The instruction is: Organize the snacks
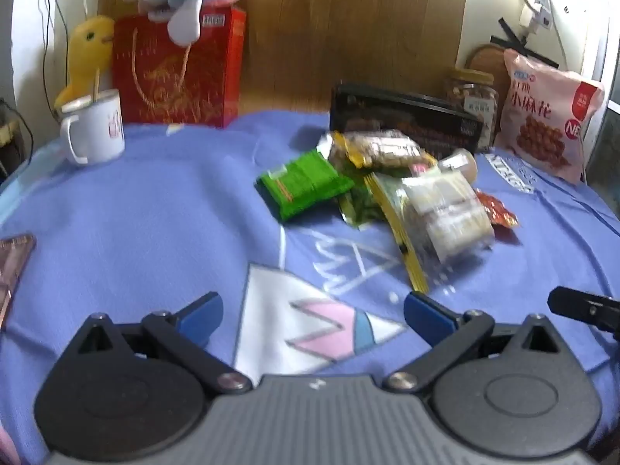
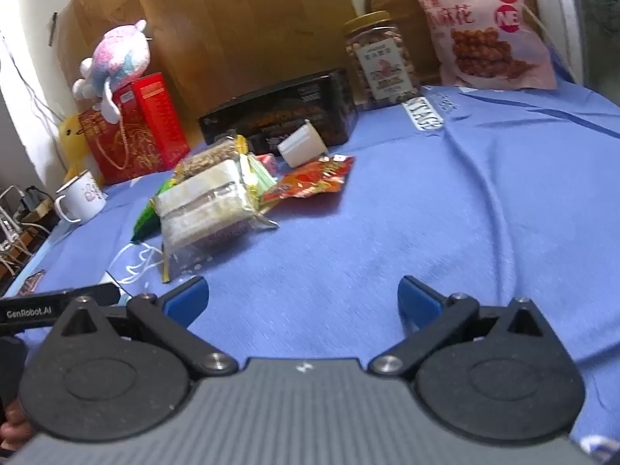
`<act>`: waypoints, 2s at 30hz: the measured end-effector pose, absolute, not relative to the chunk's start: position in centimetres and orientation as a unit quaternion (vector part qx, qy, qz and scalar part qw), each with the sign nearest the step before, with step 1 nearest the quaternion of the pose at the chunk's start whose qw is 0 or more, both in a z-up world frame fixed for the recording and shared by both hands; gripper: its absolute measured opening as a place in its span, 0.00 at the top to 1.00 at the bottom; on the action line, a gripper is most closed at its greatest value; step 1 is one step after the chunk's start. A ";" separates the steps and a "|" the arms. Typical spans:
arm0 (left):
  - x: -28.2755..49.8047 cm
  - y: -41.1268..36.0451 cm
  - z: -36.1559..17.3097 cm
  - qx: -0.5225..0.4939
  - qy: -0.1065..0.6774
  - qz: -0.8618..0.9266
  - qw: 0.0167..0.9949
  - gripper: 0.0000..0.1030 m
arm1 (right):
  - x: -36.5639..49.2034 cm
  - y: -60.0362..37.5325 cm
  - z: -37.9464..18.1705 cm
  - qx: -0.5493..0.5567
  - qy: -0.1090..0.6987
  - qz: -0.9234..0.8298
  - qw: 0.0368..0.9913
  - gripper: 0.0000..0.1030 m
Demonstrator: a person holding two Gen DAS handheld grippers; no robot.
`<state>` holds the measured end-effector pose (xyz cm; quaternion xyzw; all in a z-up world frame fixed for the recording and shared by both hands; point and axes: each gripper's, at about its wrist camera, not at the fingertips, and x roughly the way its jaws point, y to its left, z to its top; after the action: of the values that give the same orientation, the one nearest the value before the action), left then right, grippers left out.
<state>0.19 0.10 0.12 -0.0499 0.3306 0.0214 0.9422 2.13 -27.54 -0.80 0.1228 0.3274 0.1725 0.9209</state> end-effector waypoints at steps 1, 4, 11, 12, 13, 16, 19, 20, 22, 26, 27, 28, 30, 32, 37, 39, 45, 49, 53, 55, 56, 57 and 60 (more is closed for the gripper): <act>0.4 0.2 0.2 -0.046 0.328 0.023 0.943 0.00 | 2.3 -27.4 -0.7 0.122 0.325 0.180 0.920 0.00; 1.4 0.4 0.3 -0.043 0.329 0.025 0.943 0.00 | 2.9 -26.8 -0.2 0.108 0.311 0.203 0.922 0.12; 2.4 0.3 0.7 -0.062 0.340 -0.008 0.938 0.00 | 6.5 -26.1 0.5 0.120 0.326 0.253 0.903 0.42; 2.5 0.2 0.8 -0.063 0.340 -0.011 0.938 0.00 | 7.0 -26.1 0.5 0.123 0.328 0.256 0.901 0.44; 2.6 0.1 0.8 -0.062 0.340 -0.013 0.938 0.00 | 7.3 -26.0 0.6 0.125 0.328 0.260 0.900 0.44; 3.1 0.4 0.7 -0.061 0.351 -0.010 0.935 0.00 | 8.2 -25.8 0.7 0.127 0.327 0.270 0.897 0.44; 3.7 0.9 0.4 -0.075 0.358 -0.009 0.931 0.00 | 9.3 -25.7 0.6 0.136 0.333 0.277 0.891 0.44; 3.8 0.9 0.3 -0.078 0.360 -0.009 0.930 0.00 | 9.7 -25.7 0.5 0.143 0.337 0.280 0.887 0.43; 4.1 1.1 0.3 -0.084 0.362 -0.016 0.928 0.00 | 10.3 -25.7 0.2 0.153 0.345 0.285 0.881 0.43; 4.3 1.3 0.4 -0.107 0.356 -0.040 0.927 0.00 | 10.9 -25.4 -0.3 0.163 0.358 0.296 0.871 0.42; 4.3 1.4 0.4 -0.118 0.355 -0.047 0.926 0.00 | 11.0 -25.4 -0.5 0.166 0.362 0.301 0.866 0.42; 4.4 1.5 0.4 -0.127 0.354 -0.054 0.925 0.00 | 11.1 -25.3 -0.6 0.169 0.366 0.306 0.863 0.42; 4.5 1.7 0.5 -0.142 0.350 -0.064 0.924 0.00 | 11.0 -25.1 -0.8 0.173 0.372 0.316 0.856 0.43; 4.5 2.0 0.6 -0.157 0.350 -0.073 0.921 0.02 | 10.7 -24.9 -0.8 0.175 0.374 0.325 0.851 0.43; 4.5 2.4 0.5 -0.180 0.358 -0.083 0.913 0.04 | 9.7 -24.5 -0.5 0.176 0.370 0.352 0.841 0.42; 4.4 2.6 0.6 -0.186 0.360 -0.082 0.911 0.05 | 9.2 -24.4 -0.4 0.176 0.367 0.365 0.837 0.42; 3.9 2.8 0.8 -0.203 0.358 -0.098 0.906 0.07 | 8.0 -23.9 0.0 0.160 0.356 0.394 0.832 0.42; 3.3 2.8 1.0 -0.211 0.351 -0.107 0.906 0.07 | 7.6 -23.7 0.3 0.157 0.348 0.400 0.833 0.42; 2.6 3.5 1.4 -0.221 0.338 -0.109 0.908 0.07 | 6.5 -23.2 0.9 0.144 0.329 0.423 0.832 0.42; 2.4 3.8 1.5 -0.223 0.334 -0.103 0.910 0.07 | 6.3 -22.9 1.0 0.140 0.325 0.427 0.832 0.42; 2.3 4.0 1.5 -0.224 0.334 -0.101 0.910 0.07 | 6.2 -22.8 1.1 0.139 0.324 0.428 0.833 0.42; 2.2 4.1 1.5 -0.226 0.334 -0.099 0.910 0.07 | 6.2 -22.8 1.2 0.139 0.321 0.426 0.834 0.42; 1.9 4.4 1.4 -0.228 0.333 -0.096 0.910 0.07 | 6.3 -23.3 1.4 0.146 0.313 0.411 0.843 0.42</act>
<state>1.87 4.44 1.44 -0.2281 0.3329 -0.0959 0.9099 6.26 -23.28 1.40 0.1458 0.3130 0.4115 0.8435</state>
